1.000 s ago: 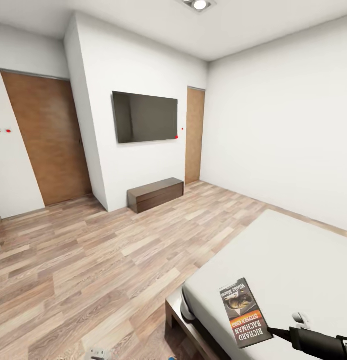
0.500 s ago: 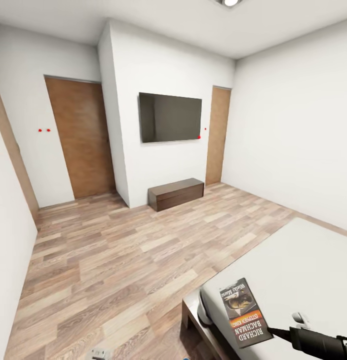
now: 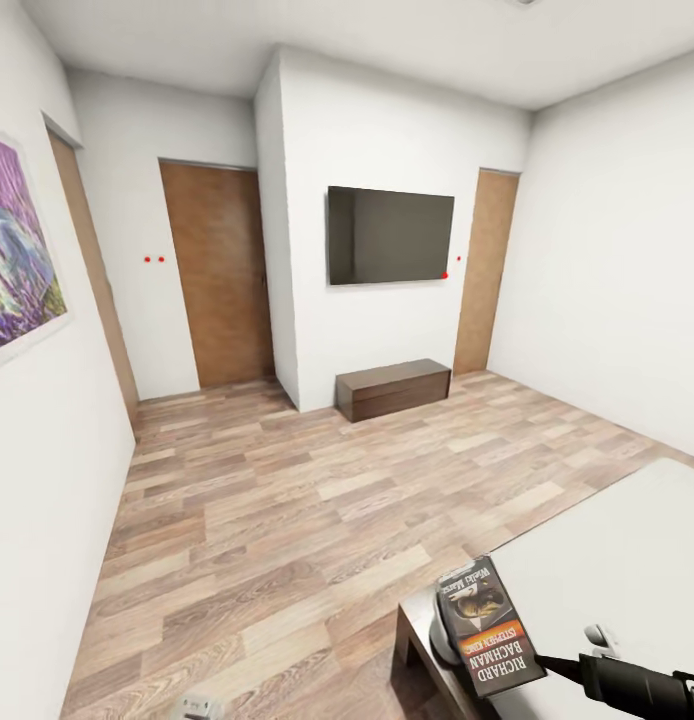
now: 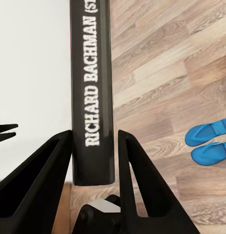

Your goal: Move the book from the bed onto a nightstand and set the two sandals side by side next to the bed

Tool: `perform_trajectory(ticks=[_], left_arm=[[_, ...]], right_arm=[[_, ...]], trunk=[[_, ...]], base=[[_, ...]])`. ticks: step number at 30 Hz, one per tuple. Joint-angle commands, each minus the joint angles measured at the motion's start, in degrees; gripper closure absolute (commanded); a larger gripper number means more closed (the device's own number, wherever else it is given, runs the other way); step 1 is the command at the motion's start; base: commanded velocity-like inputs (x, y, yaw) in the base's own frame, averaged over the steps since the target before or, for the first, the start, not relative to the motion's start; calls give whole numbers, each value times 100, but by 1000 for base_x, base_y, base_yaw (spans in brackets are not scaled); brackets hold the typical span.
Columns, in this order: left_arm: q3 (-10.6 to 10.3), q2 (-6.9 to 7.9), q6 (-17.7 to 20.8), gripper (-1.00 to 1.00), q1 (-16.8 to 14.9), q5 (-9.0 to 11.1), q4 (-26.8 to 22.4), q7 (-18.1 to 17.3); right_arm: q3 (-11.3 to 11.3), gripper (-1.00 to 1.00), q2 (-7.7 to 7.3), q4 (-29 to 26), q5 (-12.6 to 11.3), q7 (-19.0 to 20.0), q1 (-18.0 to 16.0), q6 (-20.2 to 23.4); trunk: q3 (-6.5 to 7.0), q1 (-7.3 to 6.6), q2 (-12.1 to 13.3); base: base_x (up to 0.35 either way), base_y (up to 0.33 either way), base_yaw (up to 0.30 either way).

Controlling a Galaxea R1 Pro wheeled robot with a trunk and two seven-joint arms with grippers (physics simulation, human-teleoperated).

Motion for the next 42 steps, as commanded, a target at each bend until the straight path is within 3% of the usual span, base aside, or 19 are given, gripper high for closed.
perform_trajectory(ticks=[1, 42], left_arm=[[35, 0, -26, -100, -5, -61, 1, -10], [35, 0, -26, -100, -5, -61, -2, -10]], right_arm=[[19, 100, -5, -6, -69, 11, -4, 57], [19, 100, -5, -6, -69, 15, -4, 56]], trunk=[[-11, 2, -10], [-11, 2, -10]], base=[[0, 0, 293], [0, 0, 293]])
